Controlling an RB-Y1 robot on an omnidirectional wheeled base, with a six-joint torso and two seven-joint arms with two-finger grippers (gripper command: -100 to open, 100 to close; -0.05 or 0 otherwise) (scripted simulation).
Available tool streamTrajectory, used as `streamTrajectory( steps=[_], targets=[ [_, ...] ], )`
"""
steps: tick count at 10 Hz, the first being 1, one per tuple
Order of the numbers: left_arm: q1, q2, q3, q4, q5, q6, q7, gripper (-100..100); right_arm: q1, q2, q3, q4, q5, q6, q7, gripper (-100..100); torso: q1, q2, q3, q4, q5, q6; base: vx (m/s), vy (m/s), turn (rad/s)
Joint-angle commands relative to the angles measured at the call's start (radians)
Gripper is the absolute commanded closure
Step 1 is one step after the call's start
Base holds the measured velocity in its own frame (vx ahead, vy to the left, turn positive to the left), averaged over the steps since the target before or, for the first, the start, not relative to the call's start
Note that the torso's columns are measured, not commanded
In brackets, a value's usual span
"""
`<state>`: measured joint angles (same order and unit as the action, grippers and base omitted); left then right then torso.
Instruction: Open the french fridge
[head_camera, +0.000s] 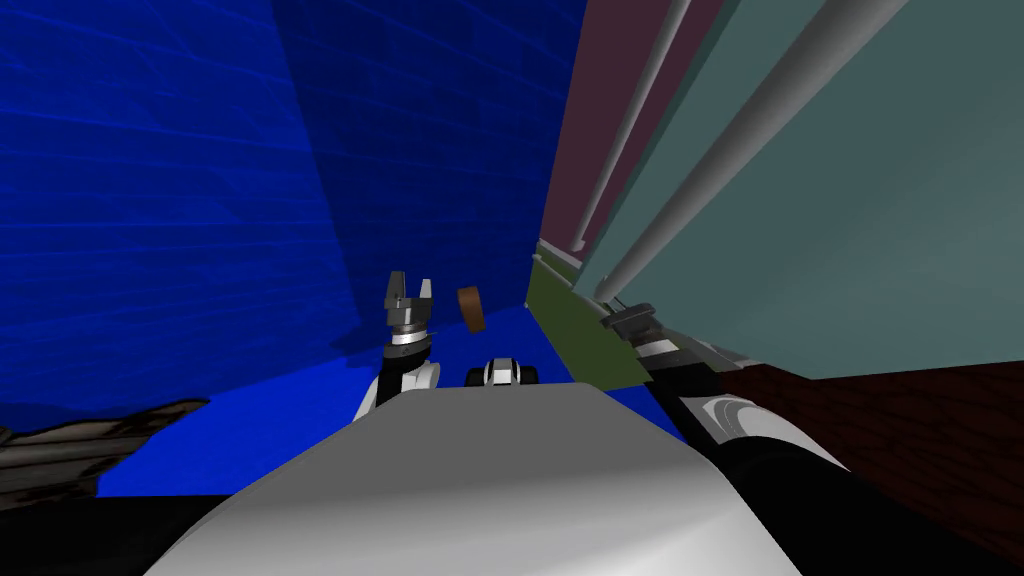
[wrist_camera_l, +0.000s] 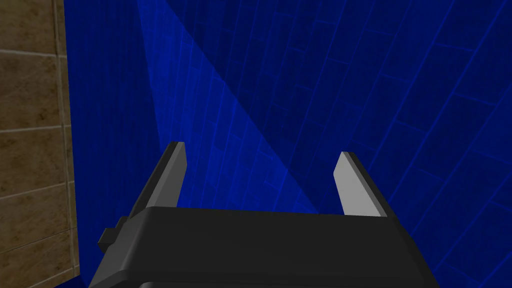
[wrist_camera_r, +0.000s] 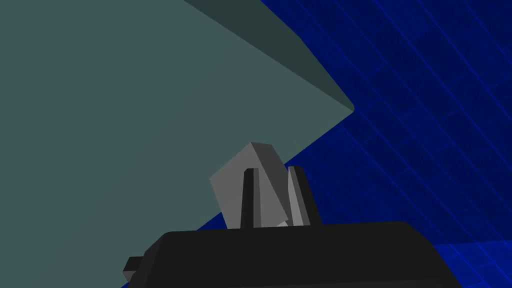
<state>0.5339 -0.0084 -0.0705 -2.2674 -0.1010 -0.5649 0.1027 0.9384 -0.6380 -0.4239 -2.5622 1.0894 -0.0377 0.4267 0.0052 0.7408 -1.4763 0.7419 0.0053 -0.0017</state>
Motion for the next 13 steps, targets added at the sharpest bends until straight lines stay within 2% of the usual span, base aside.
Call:
streamTrajectory(
  steps=[1, 2, 4, 5, 7, 8, 13],
  targets=[
    [0.000, 0.000, 0.000, 0.000, 0.000, 0.000, 0.000, 0, -0.040, -0.050, 0.011, 0.012, 0.010, 0.021, -0.025, 100, -0.001, 0.002, 0.002, 0.000, -0.001, 0.000, -0.359, -0.043, 0.332],
    [0.000, 0.000, 0.000, 0.000, 0.000, 0.000, 0.000, 0, -0.030, -0.042, 0.012, 0.015, 0.008, 0.022, -0.019, 100, 0.003, 0.004, 0.004, 0.000, -0.001, 0.001, -0.158, 0.000, 0.076],
    [0.001, 0.000, 0.000, 0.000, 0.000, 0.000, 0.000, 0, -0.055, -0.047, 0.046, 0.003, 0.000, -0.038, -0.004, 100, -0.001, -0.007, -0.005, -0.001, 0.001, 0.001, -0.119, -0.069, -0.056],
    [0.001, 0.000, 0.000, 0.000, 0.000, 0.000, 0.000, 0, -0.055, -0.047, 0.046, 0.003, 0.000, -0.038, -0.004, 100, -0.004, -0.003, -0.002, -0.001, -0.001, 0.000, -0.114, -0.088, 0.022],
    [0.001, 0.000, 0.000, 0.000, 0.000, 0.000, 0.000, 0, -0.082, -0.049, 0.075, -0.011, -0.008, -0.095, 0.014, 100, -0.003, -0.001, -0.001, 0.000, -0.002, 0.002, -0.111, -0.092, -0.035],
    [0.001, 0.000, 0.000, 0.000, 0.000, 0.000, 0.000, 0, -0.082, -0.049, 0.075, -0.011, -0.008, -0.095, 0.014, 100, -0.005, 0.001, 0.001, 0.000, -0.003, 0.002, -0.087, -0.084, 0.005],
    [0.000, 0.000, 0.000, 0.000, 0.000, 0.000, 0.000, 0, -0.149, -0.052, 0.149, -0.046, -0.028, -0.240, 0.057, 100, -0.006, 0.009, 0.006, 0.003, -0.003, 0.004, -0.142, -0.110, -0.046]
  ],
)
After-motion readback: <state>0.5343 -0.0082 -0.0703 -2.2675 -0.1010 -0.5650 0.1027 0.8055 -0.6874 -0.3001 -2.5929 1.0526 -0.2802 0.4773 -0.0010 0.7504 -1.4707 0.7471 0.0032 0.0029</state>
